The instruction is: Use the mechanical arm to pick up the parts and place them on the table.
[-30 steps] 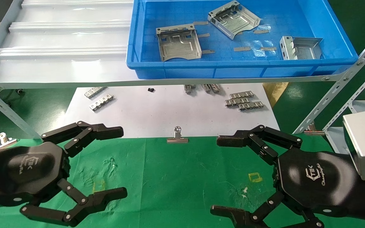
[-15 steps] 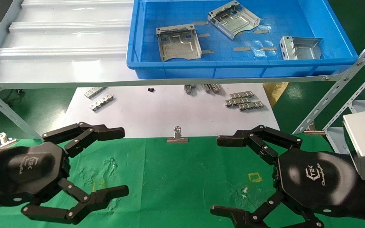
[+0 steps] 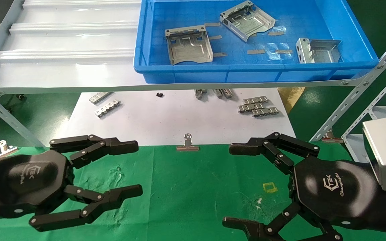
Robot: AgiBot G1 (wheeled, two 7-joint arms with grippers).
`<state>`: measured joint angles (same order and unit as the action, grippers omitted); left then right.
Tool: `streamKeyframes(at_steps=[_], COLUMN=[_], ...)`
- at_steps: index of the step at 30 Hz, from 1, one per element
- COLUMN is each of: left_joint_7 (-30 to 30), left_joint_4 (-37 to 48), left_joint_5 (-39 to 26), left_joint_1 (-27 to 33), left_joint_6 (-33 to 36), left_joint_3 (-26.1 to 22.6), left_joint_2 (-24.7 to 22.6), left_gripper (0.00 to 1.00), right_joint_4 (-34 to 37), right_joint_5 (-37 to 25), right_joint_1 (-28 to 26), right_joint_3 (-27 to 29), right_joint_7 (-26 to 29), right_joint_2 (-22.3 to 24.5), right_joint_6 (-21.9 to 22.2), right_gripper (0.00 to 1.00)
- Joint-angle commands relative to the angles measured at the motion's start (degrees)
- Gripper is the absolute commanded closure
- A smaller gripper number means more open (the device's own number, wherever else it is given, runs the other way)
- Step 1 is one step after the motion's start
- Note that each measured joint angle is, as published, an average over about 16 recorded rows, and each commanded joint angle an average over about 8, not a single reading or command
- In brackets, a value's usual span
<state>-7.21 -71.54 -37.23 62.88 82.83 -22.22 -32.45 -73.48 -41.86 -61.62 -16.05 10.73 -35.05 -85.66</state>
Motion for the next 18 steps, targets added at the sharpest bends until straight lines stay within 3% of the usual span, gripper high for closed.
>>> streamKeyframes(at_steps=[1, 12, 18], left_joint_7=[0.0, 0.0, 0.0], left_joint_4=[0.0, 0.0, 0.0], left_joint_5=[0.0, 0.0, 0.0], left_joint_1=[0.0, 0.0, 0.0], left_joint_6=[0.0, 0.0, 0.0], left_joint_3=[0.0, 0.0, 0.0], left_joint_2=[0.0, 0.0, 0.0], left_gripper=[1.0, 1.0, 1.0], right_joint_4=[0.0, -0.1, 0.6], right_joint_5=[0.0, -0.4, -4.0], right_joint_1=[0.0, -0.6, -6.1], right_joint_3=[0.0, 0.0, -0.8], right_joint_7=[0.0, 0.1, 1.3], right_joint_2=[0.0, 0.0, -2.1], right_joint_6=[0.0, 0.3, 3.8], right_gripper=[0.0, 0.0, 0.0])
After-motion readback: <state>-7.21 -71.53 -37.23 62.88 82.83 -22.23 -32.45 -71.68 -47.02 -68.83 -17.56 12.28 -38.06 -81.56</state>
